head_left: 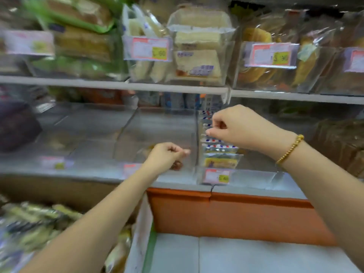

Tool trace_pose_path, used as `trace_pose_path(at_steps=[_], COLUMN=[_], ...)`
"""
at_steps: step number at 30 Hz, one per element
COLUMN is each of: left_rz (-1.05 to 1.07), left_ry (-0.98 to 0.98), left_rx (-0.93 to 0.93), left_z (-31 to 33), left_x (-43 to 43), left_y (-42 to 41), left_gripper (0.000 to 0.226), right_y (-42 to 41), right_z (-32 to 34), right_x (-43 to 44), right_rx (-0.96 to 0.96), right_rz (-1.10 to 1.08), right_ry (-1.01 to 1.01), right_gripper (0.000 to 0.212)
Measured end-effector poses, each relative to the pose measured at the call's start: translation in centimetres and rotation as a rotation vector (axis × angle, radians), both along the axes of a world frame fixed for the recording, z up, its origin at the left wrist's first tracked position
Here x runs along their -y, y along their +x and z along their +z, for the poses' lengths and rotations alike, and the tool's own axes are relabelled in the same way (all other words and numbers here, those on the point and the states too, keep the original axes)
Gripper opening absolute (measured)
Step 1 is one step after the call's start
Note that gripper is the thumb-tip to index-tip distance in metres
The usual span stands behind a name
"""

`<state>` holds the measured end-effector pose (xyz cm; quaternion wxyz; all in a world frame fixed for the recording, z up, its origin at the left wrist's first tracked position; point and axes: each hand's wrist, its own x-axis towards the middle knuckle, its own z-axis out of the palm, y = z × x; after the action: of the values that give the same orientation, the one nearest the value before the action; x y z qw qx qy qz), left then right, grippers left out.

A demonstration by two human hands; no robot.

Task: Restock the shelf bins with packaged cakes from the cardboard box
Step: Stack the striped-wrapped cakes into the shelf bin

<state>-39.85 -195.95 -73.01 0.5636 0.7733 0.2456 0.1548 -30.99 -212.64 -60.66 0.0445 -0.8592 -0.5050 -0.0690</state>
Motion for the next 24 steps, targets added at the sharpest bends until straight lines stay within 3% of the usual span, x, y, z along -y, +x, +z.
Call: trace_pose_path(at_steps=[5, 11, 16, 20, 24], left_rz=[-0.061, 0.07, 0.362, 0.464, 0.412], left_ry=[0.166, 0.012, -0.047, -0.002, 0.046], left_rx=[-0.187, -0.521, -0.553, -0.767, -1.024], left_z=[-0.2, -3.7, -8.1, -12.3, -15.1], left_x=[-3.3, -11.5, -16.5, -20.9, -23.3], left_y=[-11.2, -25.2, -33.8, -38.0, -39.0], left_gripper=[0.029, 0.02, 0.023, 0.028, 0.037], right_y=[-8.0, -14.7, -17.6, -18.8, -19.0], right_z=[-5.5, -17.8, -23.8, -26.4, -29.0], right_x=[-5.3, -12.2, -15.3, -18.3, -20.5], right_rx=[-0.046, -0.292, -0.326, -0.303, -0.267], right_rz=[0.288, 0.418, 0.443, 0.401, 0.294], right_ry=[-0.116, -0.3, -0.42, -0.563, -0.775], right_gripper=[0.027, 0.017, 0.011, 0.013, 0.024])
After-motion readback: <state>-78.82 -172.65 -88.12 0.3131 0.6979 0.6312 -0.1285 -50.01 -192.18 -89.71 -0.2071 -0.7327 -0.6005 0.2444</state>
